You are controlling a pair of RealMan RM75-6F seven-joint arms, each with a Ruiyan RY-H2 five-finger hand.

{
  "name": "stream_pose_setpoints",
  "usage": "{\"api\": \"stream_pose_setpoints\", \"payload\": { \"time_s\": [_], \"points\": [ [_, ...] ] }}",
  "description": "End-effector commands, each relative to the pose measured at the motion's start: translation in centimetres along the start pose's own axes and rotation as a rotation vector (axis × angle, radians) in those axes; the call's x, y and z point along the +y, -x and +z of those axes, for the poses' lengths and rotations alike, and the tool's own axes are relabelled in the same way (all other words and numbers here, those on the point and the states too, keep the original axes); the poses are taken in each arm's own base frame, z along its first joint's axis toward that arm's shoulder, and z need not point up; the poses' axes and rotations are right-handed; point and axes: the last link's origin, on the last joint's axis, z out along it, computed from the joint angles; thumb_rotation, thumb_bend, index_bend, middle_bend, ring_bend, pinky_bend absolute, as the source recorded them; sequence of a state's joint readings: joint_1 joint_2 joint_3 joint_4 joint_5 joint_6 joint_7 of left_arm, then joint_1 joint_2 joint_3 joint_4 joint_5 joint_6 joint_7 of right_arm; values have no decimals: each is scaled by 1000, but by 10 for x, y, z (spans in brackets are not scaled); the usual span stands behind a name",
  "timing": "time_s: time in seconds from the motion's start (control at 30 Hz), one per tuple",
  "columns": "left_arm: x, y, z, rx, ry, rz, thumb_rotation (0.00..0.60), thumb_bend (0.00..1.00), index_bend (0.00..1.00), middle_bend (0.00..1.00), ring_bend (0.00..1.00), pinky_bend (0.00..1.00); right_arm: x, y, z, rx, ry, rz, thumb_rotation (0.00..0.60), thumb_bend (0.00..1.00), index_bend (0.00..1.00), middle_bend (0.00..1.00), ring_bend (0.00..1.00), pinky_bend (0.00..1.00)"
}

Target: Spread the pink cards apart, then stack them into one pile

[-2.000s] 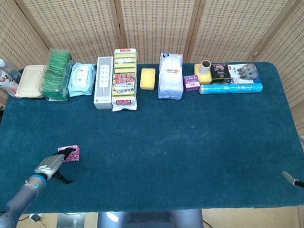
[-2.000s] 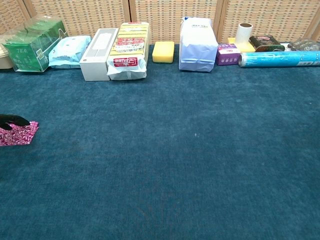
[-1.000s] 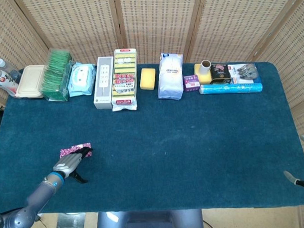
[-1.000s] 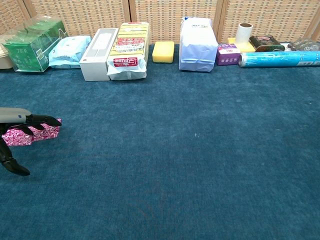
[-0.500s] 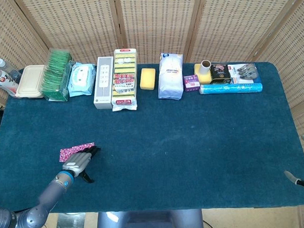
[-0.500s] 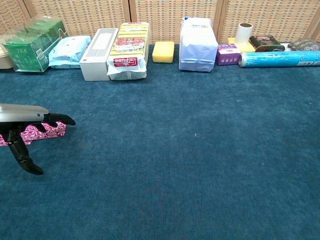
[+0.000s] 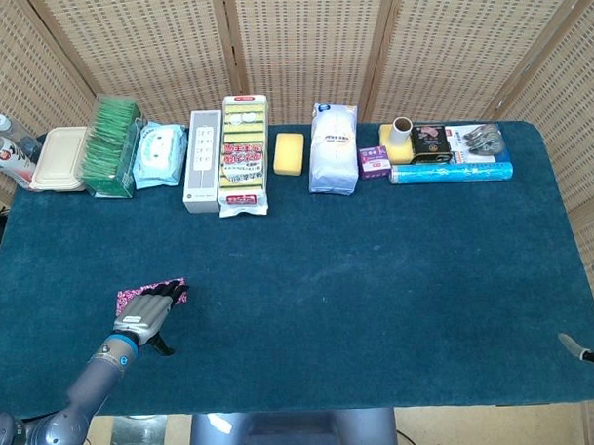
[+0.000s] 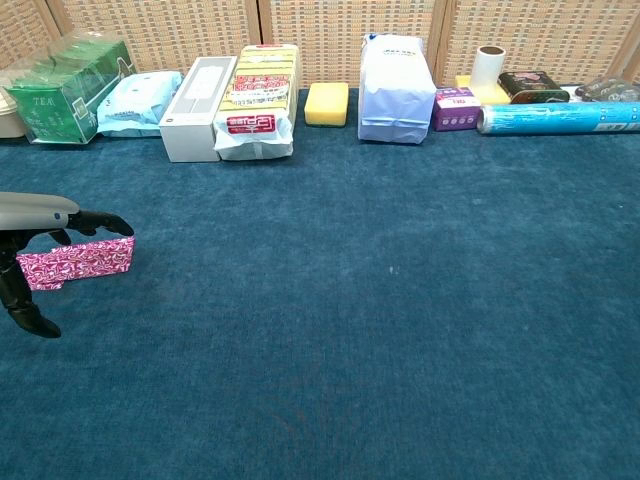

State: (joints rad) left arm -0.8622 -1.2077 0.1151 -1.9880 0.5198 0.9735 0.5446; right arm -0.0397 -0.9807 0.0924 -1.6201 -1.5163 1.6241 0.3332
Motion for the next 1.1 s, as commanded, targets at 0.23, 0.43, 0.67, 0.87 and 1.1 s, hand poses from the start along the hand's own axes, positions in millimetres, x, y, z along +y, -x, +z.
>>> {"api": "stream_pose_setpoints", "payload": {
  "time_s": [0.23, 0.43, 0.67, 0.87, 1.1],
  "points": [
    [-36, 10, -5, 73, 72, 117, 600, 28, 0, 0, 0, 103, -3, 2, 1, -4, 2, -6, 600, 0, 118, 68, 13, 0],
    [-52, 16, -8, 87, 91, 127, 600, 29, 0, 0, 0, 103, -4, 4, 1, -10, 0, -13, 600, 0, 118, 68, 13, 0],
    [-67, 32, -9, 45, 79, 122, 600, 30, 0, 0, 0, 103, -3, 3, 1, -9, 6, -11, 600, 0, 118, 68, 13, 0],
    [-73, 35, -5, 37, 70, 92, 600, 28, 0, 0, 0, 103, -4, 5, 2, -12, 4, -12, 600, 0, 118, 68, 13, 0],
    [-71, 37, 0, 28, 76, 89, 600, 29, 0, 0, 0, 102, -4, 5, 2, -12, 6, -13, 600, 0, 118, 68, 14, 0]
  ]
}}
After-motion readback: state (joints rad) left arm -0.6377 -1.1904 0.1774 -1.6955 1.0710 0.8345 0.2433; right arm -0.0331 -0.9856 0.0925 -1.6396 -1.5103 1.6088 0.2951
